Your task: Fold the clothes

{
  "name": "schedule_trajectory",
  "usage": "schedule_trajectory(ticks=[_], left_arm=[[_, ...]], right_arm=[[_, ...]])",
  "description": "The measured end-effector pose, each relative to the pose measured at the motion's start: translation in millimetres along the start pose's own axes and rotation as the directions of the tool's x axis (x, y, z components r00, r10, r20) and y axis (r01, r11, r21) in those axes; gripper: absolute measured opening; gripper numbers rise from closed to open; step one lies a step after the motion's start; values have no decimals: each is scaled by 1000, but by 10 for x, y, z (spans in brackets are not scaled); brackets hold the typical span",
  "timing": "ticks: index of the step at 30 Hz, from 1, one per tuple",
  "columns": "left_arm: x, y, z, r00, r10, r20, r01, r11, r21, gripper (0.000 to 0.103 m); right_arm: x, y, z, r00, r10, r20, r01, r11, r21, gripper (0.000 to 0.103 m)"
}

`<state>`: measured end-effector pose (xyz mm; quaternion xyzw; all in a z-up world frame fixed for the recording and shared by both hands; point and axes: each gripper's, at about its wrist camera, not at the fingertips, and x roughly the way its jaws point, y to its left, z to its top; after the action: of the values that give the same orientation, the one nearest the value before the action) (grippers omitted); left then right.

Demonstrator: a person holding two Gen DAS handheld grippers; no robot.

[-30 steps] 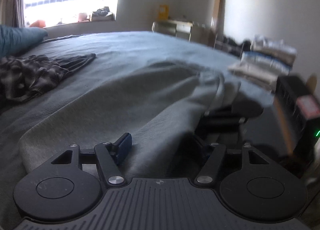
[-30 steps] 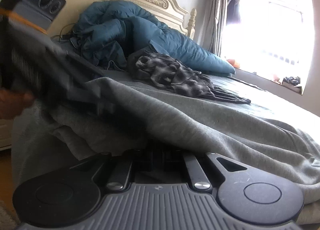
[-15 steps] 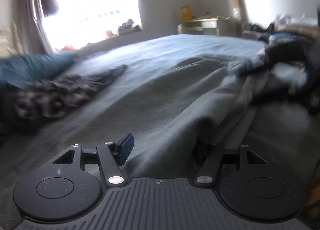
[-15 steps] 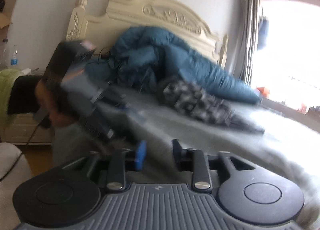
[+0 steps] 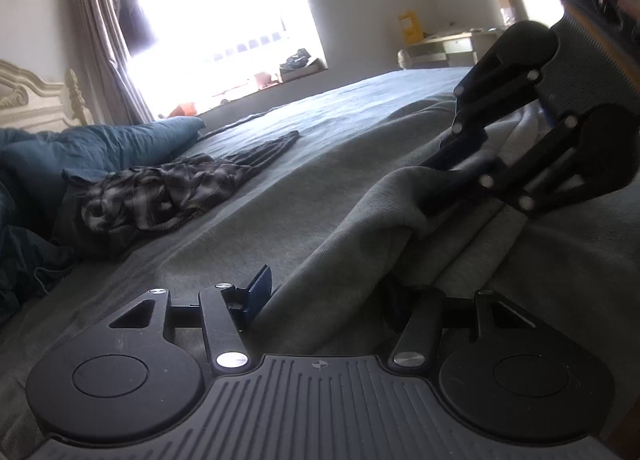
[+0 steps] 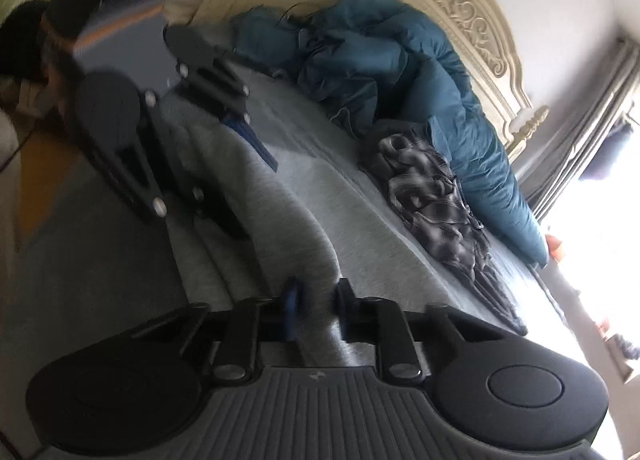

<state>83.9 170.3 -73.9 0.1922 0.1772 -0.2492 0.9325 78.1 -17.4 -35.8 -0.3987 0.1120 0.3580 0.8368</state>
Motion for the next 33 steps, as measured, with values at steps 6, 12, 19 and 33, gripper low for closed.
schedule_trajectory(ticks=[6,12,19,33], left_arm=[[-358,363,53,980,-171,103,190,957,-218,68],[-220,476,178,983,-171,63,180,966,-187,68],[183,391,171,970,-235,-57,230,970,-71,63],[120,298,123,953,-290,-88,292,956,6,59]], right_arm=[[-7,272,-43,993,-117,1,115,980,-162,9],[-8,517,-103,979,-202,28,200,928,-315,8],[10,637,-147,969,-242,47,241,886,-396,8],[-66,368,-21,987,-158,15,158,961,-229,14]])
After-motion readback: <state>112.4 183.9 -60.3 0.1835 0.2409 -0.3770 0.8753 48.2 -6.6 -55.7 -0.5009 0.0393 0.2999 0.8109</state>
